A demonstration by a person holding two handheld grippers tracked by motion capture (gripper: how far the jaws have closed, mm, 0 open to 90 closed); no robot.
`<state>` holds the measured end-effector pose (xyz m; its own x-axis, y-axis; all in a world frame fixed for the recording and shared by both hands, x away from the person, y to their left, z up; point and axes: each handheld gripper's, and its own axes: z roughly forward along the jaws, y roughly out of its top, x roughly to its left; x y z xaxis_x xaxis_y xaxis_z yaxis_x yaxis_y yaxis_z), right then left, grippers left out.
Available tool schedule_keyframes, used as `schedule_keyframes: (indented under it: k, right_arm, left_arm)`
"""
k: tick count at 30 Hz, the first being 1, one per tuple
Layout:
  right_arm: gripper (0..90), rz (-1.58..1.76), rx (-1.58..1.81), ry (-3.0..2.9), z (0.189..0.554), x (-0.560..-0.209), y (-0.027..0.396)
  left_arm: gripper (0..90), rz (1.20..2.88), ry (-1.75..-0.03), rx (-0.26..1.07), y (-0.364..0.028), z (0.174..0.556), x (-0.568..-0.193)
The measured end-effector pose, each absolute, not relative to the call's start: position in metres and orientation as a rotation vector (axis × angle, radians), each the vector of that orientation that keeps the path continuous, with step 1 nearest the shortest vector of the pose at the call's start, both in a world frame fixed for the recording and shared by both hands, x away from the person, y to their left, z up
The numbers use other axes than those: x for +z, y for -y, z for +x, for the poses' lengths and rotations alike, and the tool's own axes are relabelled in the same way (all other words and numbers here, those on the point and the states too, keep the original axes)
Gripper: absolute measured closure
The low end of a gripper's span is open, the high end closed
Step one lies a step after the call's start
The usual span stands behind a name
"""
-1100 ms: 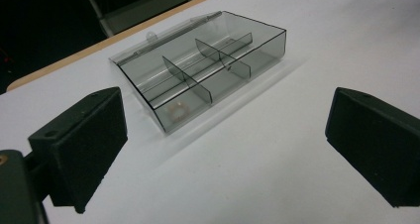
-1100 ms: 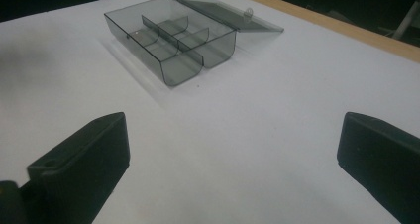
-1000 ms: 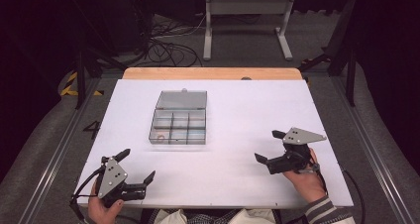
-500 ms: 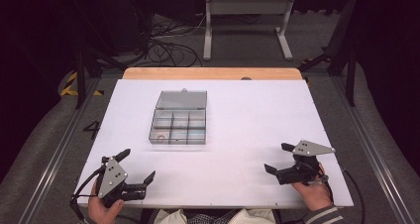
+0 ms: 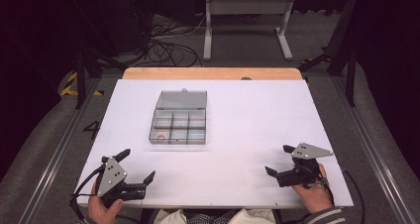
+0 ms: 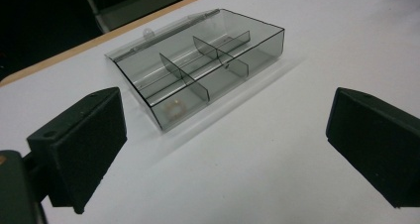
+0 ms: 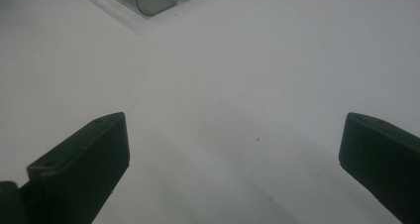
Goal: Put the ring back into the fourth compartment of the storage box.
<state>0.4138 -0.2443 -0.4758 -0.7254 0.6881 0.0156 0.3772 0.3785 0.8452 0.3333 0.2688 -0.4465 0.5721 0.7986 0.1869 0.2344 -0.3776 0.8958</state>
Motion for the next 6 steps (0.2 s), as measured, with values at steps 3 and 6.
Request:
schedule_keyframes:
  k: [3, 6]
  right_arm:
    - [0.0, 0.934, 1.274, -2.316, 0.4142, -0.4757, 0.2438]
    - [0.0, 0.926, 1.288, -2.308, 0.4133, -0.4745, 0.2442]
  left_arm:
    - [2.8, 1.898, -0.836, 0.791, -0.2692, 0.3329, -0.4464]
    - [2.8, 1.9, -0.831, 0.798, -0.2683, 0.3329, -0.4468]
